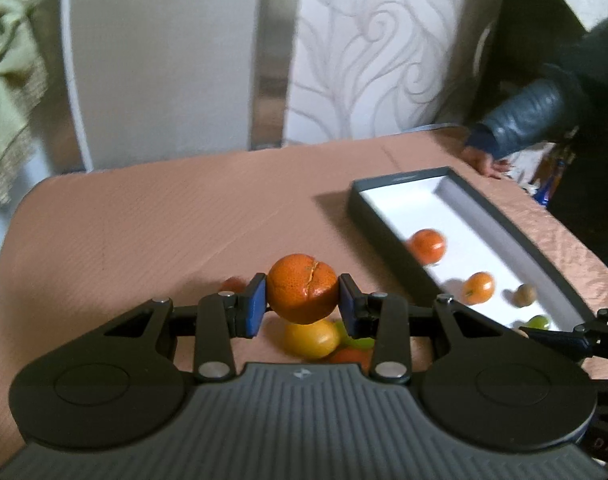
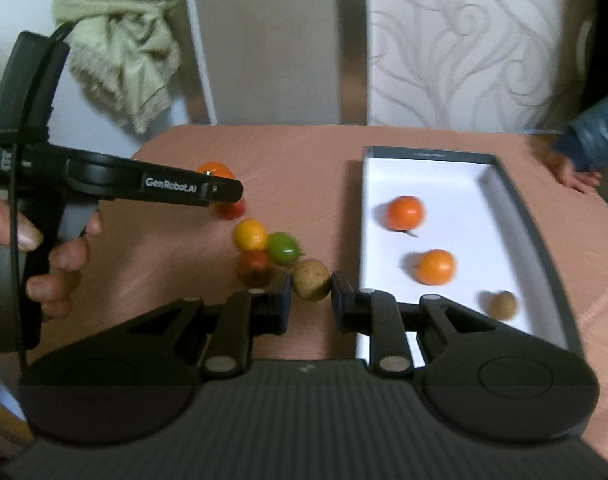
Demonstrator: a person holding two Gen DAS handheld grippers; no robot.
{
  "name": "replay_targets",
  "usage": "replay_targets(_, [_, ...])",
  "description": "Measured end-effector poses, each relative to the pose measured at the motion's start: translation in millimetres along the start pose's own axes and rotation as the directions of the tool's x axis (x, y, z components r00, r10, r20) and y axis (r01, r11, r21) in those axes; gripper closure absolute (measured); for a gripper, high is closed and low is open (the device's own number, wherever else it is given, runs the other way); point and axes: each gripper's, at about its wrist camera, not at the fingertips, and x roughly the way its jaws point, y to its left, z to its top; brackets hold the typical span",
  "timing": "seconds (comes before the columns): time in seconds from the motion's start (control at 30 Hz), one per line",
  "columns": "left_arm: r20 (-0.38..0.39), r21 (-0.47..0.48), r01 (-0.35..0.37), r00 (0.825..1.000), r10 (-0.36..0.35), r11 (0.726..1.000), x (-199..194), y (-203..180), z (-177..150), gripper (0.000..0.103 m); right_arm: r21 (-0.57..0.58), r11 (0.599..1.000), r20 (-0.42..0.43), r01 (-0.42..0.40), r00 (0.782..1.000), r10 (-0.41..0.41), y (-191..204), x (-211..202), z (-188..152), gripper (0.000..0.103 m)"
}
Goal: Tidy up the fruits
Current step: 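Carry the orange in the left gripper and the kiwi in the right gripper over the box, then lower the cracked orange into the box and open the left gripper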
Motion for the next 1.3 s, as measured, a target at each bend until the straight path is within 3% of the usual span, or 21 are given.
replay_targets(0.37, [-0.001, 0.094, 0.148, 0.989, -0.148, 0.985, 40.4, -79.8, 33.1, 0.060, 0.102, 0.982, -0.004, 0.158, 0.987, -0.159, -42.0, -24.3, -19.4, 0.078])
replay_targets(0.57, [-0.029, 0.149, 0.188, 0.982, -0.186, 0.971, 76.9, -120.5, 43.8, 0.060, 0.130, 0.969, -0.005, 0.208, 0.978, -0.209, -56.1, -35.0, -25.2, 0.078])
replay_targets(0.9, [-0.107, 0.183, 0.205, 0.976, -0.188, 0.962, 131.9, -152.3, 43.0, 0.060, 0.169, 0.949, -0.020, 0.268, 0.963, -0.268, -67.1, -41.7, -29.2, 0.078])
replay_targets(1.3, [-0.142, 0.203, 0.179, 0.978, -0.152, 0.963, 152.1, -159.5, 41.4, 0.056, 0.173, 0.946, -0.050, 0.273, 0.962, -0.269, -67.2, -33.7, -34.1, 0.078])
